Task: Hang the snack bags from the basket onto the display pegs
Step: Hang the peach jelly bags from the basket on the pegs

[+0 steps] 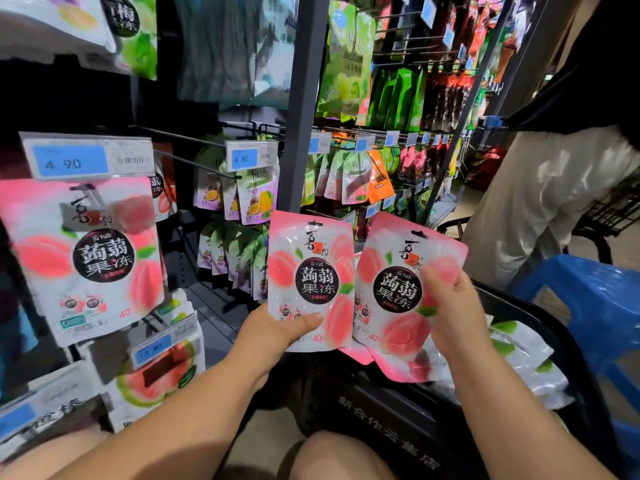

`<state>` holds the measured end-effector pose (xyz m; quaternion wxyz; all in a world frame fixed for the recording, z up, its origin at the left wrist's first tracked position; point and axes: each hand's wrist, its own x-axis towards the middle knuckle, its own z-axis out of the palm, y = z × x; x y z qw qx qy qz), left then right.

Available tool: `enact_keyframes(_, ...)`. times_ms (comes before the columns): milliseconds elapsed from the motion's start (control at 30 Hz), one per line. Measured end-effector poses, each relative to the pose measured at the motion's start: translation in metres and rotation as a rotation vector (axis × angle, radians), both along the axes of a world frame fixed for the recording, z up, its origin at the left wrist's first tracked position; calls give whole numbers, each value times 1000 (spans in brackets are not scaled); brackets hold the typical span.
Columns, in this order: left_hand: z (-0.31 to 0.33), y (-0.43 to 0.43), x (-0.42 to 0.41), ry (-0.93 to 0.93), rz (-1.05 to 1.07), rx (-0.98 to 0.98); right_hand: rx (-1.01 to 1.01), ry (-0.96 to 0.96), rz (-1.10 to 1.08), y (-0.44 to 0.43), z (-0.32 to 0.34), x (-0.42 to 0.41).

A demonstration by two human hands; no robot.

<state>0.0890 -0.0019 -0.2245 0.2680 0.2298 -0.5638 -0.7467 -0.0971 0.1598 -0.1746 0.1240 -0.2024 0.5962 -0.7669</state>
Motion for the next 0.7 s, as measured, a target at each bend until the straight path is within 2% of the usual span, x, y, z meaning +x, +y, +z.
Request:
enact_keyframes(100,1,1,0,-1,8,2,173,32,73,6,-15,8)
enact_keyframes(300,2,1,0,4,3,15,320,-17,231,8,-33,16)
enact_keyframes(400,3,0,2,4,20,18,269,-15,199,4,-34,15)
enact_keyframes(533,12,-3,8,24,94,7,100,-98,240,-1,-21,28)
enact_keyframes(700,36,-20,32,54,193,-47,-1,-31,348,-13,-6,33)
